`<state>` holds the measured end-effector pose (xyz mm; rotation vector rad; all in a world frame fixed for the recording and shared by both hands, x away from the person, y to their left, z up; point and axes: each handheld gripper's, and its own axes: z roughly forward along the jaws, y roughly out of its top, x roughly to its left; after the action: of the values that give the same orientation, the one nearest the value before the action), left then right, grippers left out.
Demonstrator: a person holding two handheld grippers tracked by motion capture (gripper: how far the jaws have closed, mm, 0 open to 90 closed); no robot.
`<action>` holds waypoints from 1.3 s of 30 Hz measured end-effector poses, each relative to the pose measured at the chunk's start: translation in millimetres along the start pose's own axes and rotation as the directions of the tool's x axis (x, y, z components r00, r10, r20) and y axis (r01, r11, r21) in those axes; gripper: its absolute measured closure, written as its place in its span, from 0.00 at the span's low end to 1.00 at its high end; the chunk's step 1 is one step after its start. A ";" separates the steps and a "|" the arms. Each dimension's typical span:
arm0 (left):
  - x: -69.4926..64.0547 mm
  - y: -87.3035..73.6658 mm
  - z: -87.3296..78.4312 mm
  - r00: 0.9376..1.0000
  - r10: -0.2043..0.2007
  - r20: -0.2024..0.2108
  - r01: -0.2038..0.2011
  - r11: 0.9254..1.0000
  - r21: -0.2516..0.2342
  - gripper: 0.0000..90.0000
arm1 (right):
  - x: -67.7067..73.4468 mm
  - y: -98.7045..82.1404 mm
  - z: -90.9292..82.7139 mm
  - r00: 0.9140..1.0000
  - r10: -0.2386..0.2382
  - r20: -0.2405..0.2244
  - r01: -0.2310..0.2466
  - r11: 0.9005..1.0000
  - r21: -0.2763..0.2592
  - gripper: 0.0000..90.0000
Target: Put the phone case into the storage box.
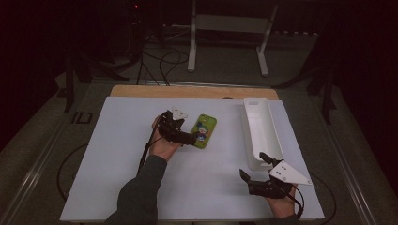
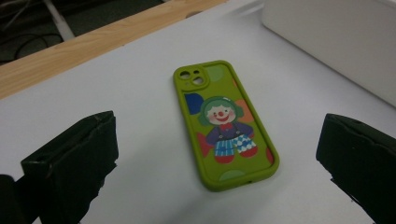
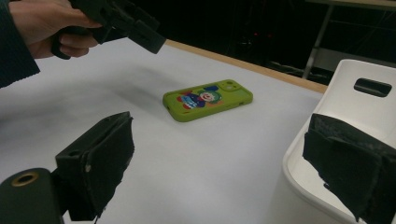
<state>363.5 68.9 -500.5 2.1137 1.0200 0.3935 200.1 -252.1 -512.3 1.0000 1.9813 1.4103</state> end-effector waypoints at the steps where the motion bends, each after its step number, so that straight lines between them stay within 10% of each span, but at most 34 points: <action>1: -0.4 0.5 1.2 1.000 0.004 0.000 -0.004 1.000 0.006 0.00 | 0.1 -0.1 0.1 1.000 -0.002 0.003 0.002 1.000 0.001 0.09; 39: -18.8 8.0 52.4 1.000 0.000 0.009 -0.001 0.996 0.090 0.00 | -0.7 0.6 -1.0 1.000 -0.001 0.010 0.001 1.000 -0.007 0.09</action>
<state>384.7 25.5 -529.3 2.1932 1.0497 0.3433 199.9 -253.1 -511.4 1.0007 1.9683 1.4077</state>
